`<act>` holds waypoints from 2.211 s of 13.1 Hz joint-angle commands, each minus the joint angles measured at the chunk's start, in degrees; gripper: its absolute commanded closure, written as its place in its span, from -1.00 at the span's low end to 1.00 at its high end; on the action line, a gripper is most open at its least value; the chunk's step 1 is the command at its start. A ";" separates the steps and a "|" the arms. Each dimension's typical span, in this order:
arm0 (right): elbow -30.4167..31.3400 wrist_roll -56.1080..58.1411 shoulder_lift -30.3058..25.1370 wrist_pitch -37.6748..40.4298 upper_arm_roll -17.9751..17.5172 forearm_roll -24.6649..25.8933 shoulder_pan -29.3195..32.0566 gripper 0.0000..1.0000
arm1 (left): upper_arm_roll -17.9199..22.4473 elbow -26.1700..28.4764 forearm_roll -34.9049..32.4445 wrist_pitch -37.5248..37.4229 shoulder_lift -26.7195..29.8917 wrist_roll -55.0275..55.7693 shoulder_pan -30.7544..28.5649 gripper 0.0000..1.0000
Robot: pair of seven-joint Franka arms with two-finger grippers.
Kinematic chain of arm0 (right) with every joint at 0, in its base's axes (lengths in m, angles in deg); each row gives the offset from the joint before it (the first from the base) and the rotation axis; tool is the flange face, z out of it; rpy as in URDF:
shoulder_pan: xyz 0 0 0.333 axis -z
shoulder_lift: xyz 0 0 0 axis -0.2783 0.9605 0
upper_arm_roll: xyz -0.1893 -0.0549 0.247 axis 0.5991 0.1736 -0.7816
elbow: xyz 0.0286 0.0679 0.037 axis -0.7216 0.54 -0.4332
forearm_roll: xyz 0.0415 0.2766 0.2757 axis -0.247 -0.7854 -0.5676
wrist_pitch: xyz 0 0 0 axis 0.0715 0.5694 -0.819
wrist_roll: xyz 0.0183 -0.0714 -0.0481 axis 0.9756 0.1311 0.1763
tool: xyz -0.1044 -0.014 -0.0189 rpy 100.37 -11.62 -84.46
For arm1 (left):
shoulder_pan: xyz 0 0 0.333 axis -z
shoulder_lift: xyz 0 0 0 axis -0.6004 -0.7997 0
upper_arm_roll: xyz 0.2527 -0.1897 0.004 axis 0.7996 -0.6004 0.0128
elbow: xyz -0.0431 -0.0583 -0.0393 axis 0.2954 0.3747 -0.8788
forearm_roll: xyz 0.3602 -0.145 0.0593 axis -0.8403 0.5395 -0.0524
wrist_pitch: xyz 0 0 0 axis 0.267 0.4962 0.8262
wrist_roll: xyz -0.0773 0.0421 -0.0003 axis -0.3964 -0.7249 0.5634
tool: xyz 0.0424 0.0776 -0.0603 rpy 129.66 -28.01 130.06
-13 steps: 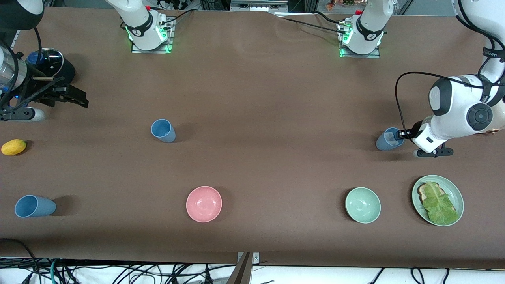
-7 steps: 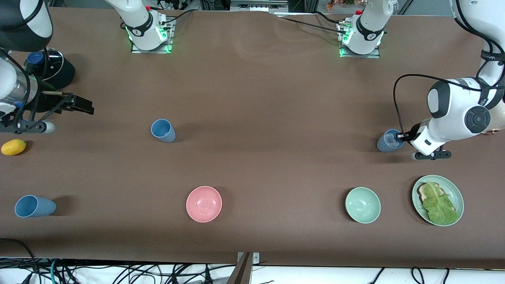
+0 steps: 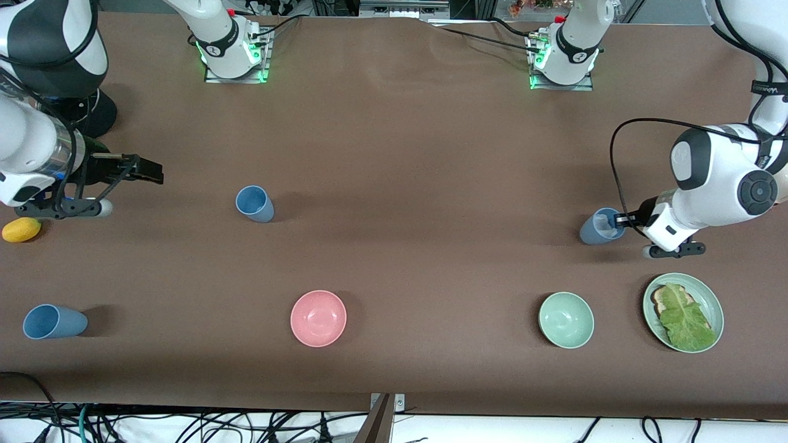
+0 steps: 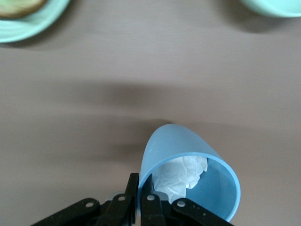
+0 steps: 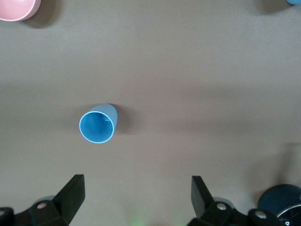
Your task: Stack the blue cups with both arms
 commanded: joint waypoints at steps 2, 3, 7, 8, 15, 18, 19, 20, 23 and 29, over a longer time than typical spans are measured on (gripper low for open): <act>-0.38 2.40 0.19 -0.70 -0.05 0.81 -0.08 -1.00 | -11.28 -4.17 2.87 -2.49 -0.86 18.52 4.40 1.00; -0.55 4.24 0.80 -0.43 -0.05 0.90 0.00 -1.00 | -12.88 -5.66 2.87 -2.23 -1.99 24.76 6.94 1.00; 0.93 5.15 2.74 0.02 -0.14 -1.72 -0.34 -1.00 | -13.07 -16.20 2.53 -1.61 -10.77 44.83 19.95 1.00; 2.42 5.05 2.91 -1.82 -0.14 -2.69 -1.22 -1.00 | -12.98 -17.18 2.44 0.04 -12.36 47.47 22.24 1.00; 23.49 2.17 -0.42 -22.27 -2.42 -3.76 -2.90 -1.00 | -12.37 -19.30 2.00 7.27 -17.82 54.97 27.97 0.91; 32.11 2.07 0.28 -34.94 -3.30 -3.67 -2.98 -0.99 | -12.28 -20.88 -0.55 6.83 -18.17 54.70 27.62 -0.99; 34.31 2.07 0.19 -37.67 -3.39 -3.76 -2.98 -0.99 | -12.10 -21.15 -0.64 5.87 -17.56 54.70 27.27 -1.00; 35.90 1.54 0.10 -39.52 -3.48 -3.67 -2.98 -0.99 | -11.93 -21.84 -1.25 3.69 -17.30 54.62 26.92 -1.00; 37.06 -1.88 0.37 -39.98 -4.62 -3.67 -3.07 -0.98 | -11.75 -28.34 -2.05 -6.23 -16.94 52.26 24.30 -1.00; 39.43 -1.98 0.89 -43.32 -4.71 -3.67 -3.07 -0.18 | -12.01 -30.03 -1.87 -20.31 -14.39 29.44 8.58 -1.00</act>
